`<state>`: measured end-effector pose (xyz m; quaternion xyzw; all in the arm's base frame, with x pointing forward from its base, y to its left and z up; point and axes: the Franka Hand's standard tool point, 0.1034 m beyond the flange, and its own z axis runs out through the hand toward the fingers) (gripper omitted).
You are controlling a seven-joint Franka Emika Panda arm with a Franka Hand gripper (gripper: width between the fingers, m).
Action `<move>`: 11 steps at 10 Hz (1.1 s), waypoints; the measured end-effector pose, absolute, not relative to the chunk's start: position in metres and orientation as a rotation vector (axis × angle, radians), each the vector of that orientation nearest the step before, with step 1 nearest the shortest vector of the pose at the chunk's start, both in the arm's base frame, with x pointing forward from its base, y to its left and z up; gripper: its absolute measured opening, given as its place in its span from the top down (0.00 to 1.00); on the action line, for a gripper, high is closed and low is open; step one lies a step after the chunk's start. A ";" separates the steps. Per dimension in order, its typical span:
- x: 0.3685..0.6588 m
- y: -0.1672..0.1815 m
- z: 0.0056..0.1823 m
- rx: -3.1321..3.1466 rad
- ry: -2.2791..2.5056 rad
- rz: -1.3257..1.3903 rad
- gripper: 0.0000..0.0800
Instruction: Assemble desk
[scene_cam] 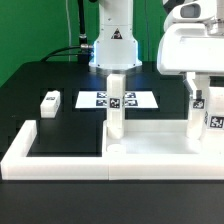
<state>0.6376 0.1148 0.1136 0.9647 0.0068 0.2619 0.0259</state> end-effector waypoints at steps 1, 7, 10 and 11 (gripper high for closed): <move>0.638 0.115 0.114 2.982 0.021 0.810 0.19; 0.638 0.115 0.114 2.982 0.021 0.810 0.19; 0.638 0.115 0.114 2.982 0.021 0.810 0.19; 0.638 0.115 0.114 2.982 0.021 0.810 0.19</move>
Offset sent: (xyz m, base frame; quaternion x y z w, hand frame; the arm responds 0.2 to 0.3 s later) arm 0.0000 0.0000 0.0000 0.0000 0.0000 0.0000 1.0000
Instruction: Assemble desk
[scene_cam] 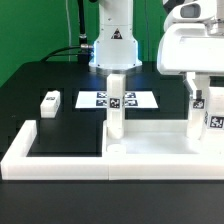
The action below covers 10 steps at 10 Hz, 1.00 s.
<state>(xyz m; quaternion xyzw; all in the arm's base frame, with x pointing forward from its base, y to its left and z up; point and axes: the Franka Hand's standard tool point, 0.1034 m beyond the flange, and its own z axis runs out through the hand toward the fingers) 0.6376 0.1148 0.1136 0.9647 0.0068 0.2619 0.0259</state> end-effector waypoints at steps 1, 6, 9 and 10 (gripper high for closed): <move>0.638 0.115 0.114 2.982 0.021 0.810 0.19; 0.638 0.115 0.114 2.982 0.021 0.809 0.19; 0.635 0.111 0.121 3.003 0.005 0.704 0.19; 0.635 0.106 0.130 3.017 -0.005 0.638 0.19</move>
Offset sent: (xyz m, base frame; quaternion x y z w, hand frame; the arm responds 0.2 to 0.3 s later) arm 0.0000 0.0000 0.0000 0.0000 0.0000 0.0000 1.0000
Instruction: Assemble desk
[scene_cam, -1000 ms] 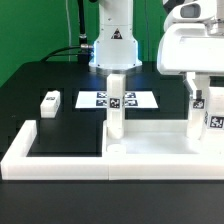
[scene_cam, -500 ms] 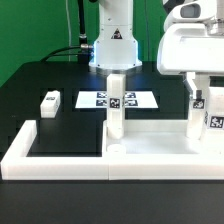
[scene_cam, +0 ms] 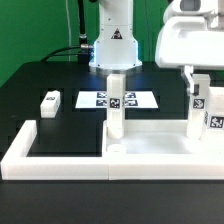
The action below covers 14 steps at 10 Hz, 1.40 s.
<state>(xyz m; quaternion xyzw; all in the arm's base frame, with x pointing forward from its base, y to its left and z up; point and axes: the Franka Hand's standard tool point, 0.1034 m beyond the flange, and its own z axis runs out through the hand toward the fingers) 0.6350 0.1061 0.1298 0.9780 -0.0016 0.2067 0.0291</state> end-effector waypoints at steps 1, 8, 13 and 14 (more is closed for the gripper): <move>0.636 0.099 0.134 3.038 -0.037 0.423 0.19; 0.651 0.105 0.132 3.044 -0.171 0.146 0.19; 0.649 0.115 0.123 3.044 -0.251 0.158 0.47; 0.649 0.115 0.123 3.042 -0.296 0.160 0.47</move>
Offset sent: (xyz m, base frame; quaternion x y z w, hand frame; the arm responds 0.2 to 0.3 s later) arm 0.0091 0.0117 0.0027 0.0655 -0.1698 0.0405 0.9825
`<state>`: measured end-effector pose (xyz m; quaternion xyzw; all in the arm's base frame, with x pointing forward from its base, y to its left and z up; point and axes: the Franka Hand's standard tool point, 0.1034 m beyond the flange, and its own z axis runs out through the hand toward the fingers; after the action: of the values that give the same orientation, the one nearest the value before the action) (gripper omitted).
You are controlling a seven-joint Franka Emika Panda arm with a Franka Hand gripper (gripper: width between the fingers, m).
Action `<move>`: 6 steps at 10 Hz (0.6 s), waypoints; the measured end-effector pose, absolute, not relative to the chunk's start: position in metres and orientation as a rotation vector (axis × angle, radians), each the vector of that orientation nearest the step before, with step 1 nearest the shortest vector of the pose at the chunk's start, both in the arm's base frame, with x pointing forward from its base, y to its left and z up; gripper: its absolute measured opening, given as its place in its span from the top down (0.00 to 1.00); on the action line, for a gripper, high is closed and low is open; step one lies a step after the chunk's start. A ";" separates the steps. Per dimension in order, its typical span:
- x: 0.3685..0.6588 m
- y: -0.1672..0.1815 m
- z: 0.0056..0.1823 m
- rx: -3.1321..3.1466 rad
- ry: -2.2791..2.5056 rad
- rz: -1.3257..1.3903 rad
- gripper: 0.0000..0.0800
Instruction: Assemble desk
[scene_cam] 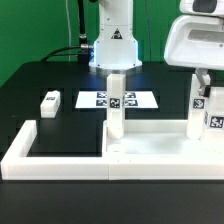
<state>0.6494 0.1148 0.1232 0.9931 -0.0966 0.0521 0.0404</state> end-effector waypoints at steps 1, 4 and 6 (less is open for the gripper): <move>0.649 0.115 0.123 3.027 -0.467 0.167 0.64; 0.649 0.114 0.123 2.969 -0.789 0.177 0.64; 0.650 0.112 0.122 2.871 -1.128 0.200 0.64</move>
Offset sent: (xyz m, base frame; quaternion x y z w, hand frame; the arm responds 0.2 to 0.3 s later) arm 0.0000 0.0000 0.0000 0.0000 0.0000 0.1296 0.9916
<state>0.6496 0.1120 0.1218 0.9285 -0.3647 0.0647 0.0253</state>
